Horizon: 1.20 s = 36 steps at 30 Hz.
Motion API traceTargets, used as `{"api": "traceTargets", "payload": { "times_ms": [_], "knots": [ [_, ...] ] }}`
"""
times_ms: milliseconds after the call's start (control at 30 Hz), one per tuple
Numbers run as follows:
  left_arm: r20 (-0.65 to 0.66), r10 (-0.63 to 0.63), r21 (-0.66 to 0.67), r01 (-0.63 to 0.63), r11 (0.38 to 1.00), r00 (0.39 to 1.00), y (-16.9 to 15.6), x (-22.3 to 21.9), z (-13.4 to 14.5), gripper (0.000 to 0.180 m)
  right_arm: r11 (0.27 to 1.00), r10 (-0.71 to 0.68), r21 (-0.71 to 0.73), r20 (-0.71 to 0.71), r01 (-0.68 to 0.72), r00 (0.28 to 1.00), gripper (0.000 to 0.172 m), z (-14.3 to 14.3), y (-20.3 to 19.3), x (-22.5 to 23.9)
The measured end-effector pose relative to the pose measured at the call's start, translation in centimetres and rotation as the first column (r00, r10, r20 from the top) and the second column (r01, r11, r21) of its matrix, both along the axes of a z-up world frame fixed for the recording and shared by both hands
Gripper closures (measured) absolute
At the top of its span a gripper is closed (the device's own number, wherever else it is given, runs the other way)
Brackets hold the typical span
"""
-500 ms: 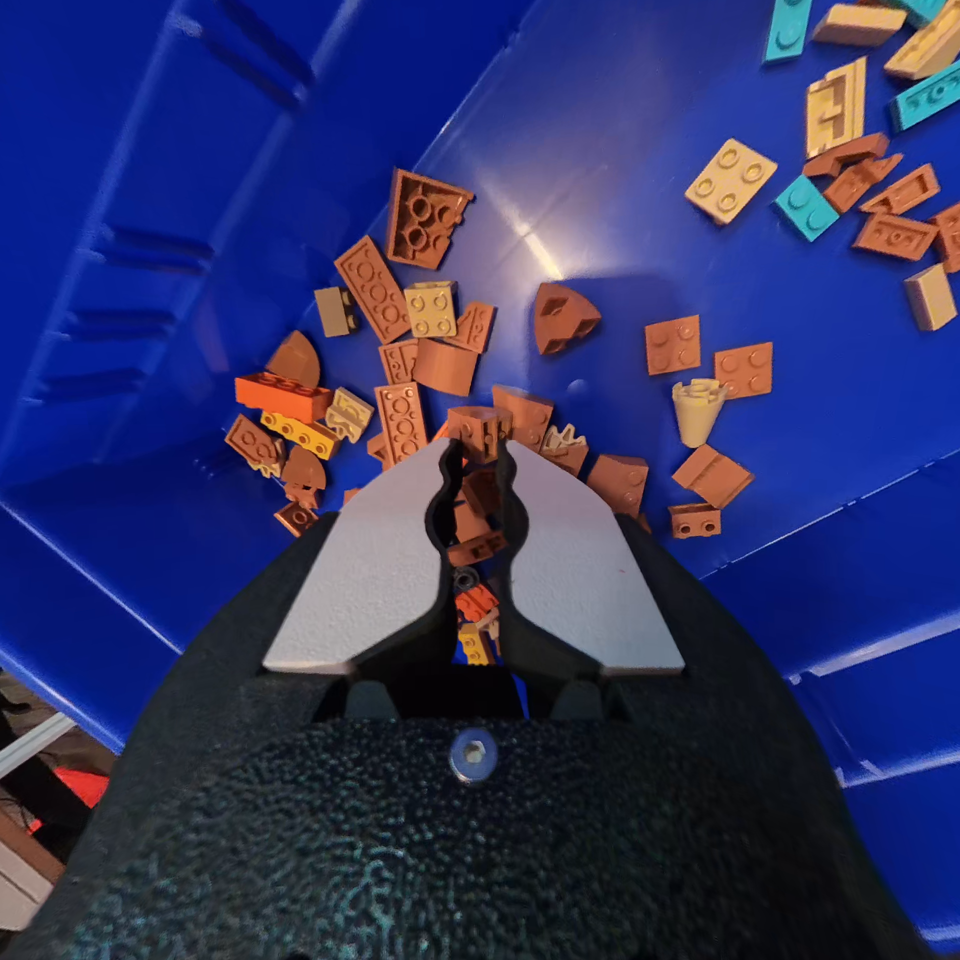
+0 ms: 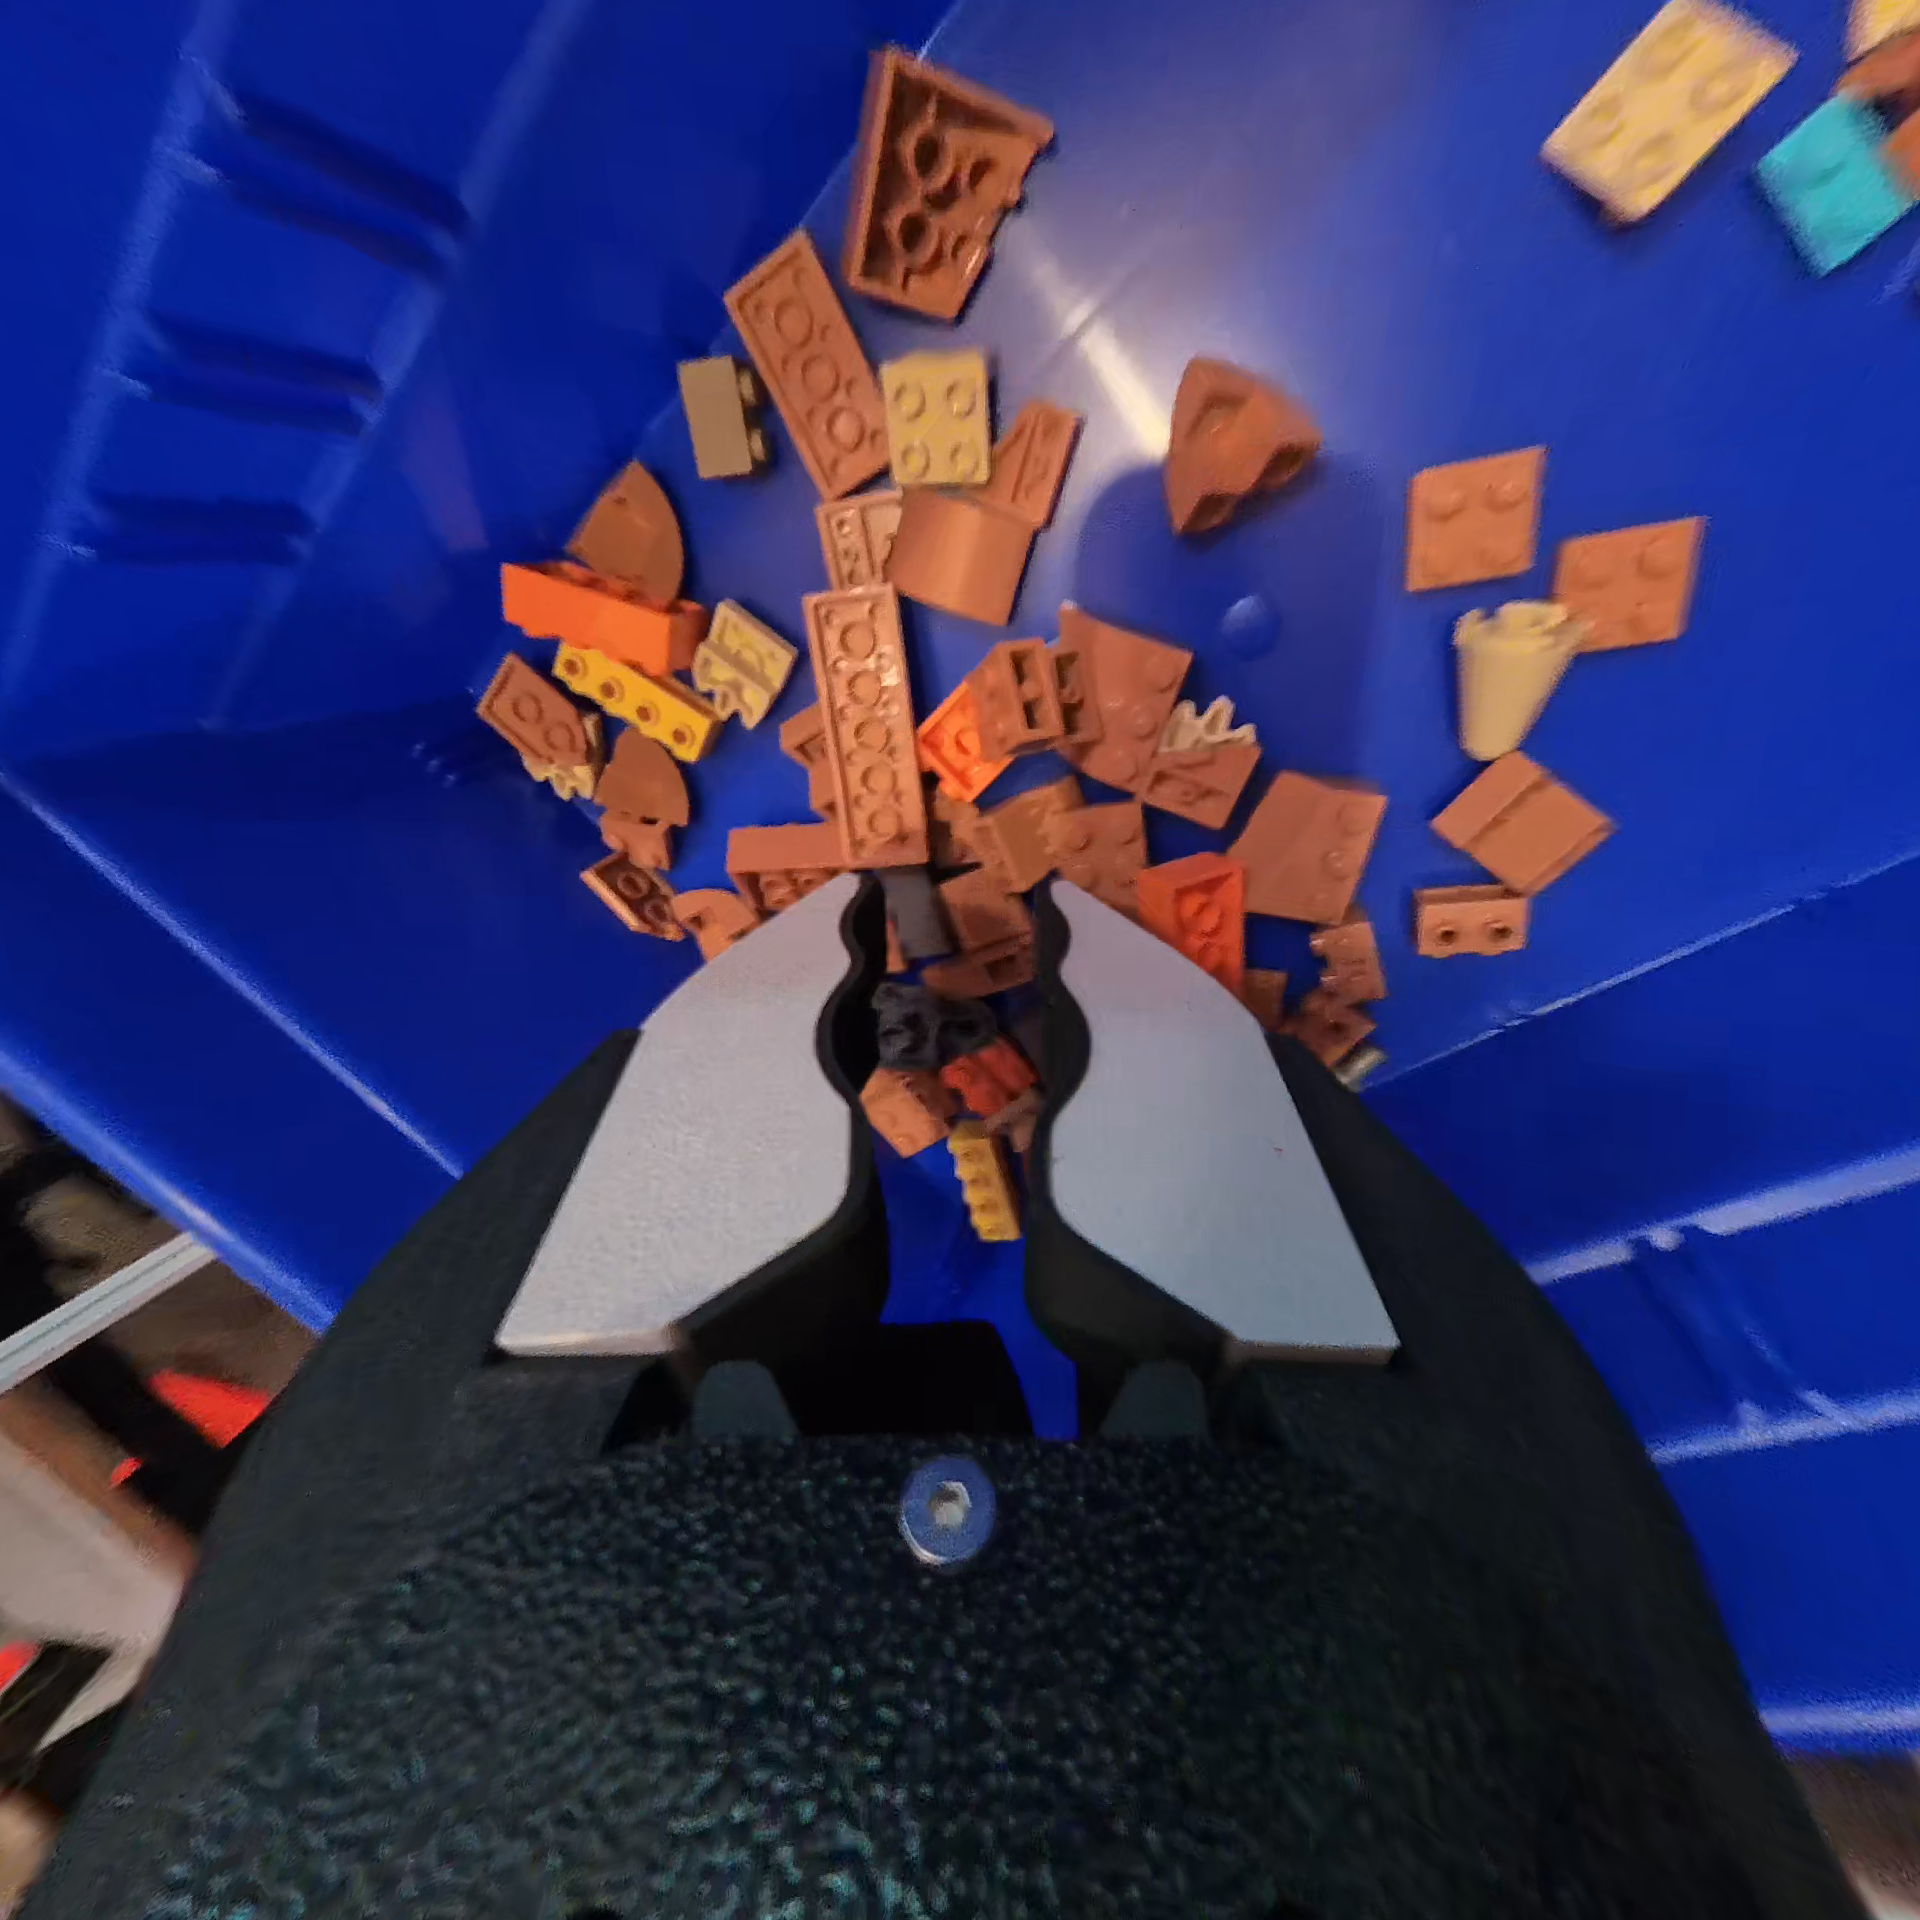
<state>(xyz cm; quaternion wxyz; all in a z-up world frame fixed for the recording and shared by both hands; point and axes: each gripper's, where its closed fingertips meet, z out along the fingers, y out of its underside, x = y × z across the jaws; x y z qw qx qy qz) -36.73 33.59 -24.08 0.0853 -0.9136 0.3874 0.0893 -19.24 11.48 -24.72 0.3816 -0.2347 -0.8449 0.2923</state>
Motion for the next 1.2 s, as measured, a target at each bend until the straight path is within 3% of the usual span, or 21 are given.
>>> {"api": "traceTargets", "payload": {
  "times_ms": [67,200,533,700,900,1000,1200],
  "knots": [
    [-0.058,0.006,0.019,-0.005,1.0,0.998,0.5,-0.9,-0.1,0.154,1.0,0.0,0.0,-0.001,0.0,1.0,0.172,0.0,0.0,0.0],
    [-0.009,0.017,0.066,-0.016,0.998,1.0,1.8,-0.9,0.0,0.154,1.0,0.001,0.002,-0.002,-0.001,1.0,0.172,0.0,0.0,0.0],
    [0.073,0.102,-0.063,-0.098,0.993,0.992,1.6,-0.3,-1.7,0.163,1.0,0.003,0.001,-0.002,-0.003,1.0,0.172,0.0,0.0,0.0],
    [0.156,0.249,0.007,-0.253,0.967,0.956,2.0,-0.5,0.2,0.163,1.0,0.004,0.003,-0.003,-0.004,1.0,0.172,0.0,0.0,0.0],
    [-0.06,0.366,0.046,-0.364,0.93,0.928,1.3,-4.0,-0.3,0.163,1.0,0.003,0.004,-0.004,-0.003,1.0,0.172,0.0,-0.1,0.0],
    [-0.063,0.362,0.047,-0.36,0.932,0.93,1.3,-3.7,-0.6,0.161,1.0,0.003,0.002,-0.003,-0.003,1.0,0.172,0.1,0.0,0.0],
    [-0.071,0.316,0.061,-0.312,0.948,0.946,0.2,-3.2,1.4,0.151,1.0,0.004,0.003,-0.003,-0.004,1.0,0.172,0.1,0.0,0.1]
  ]
}}
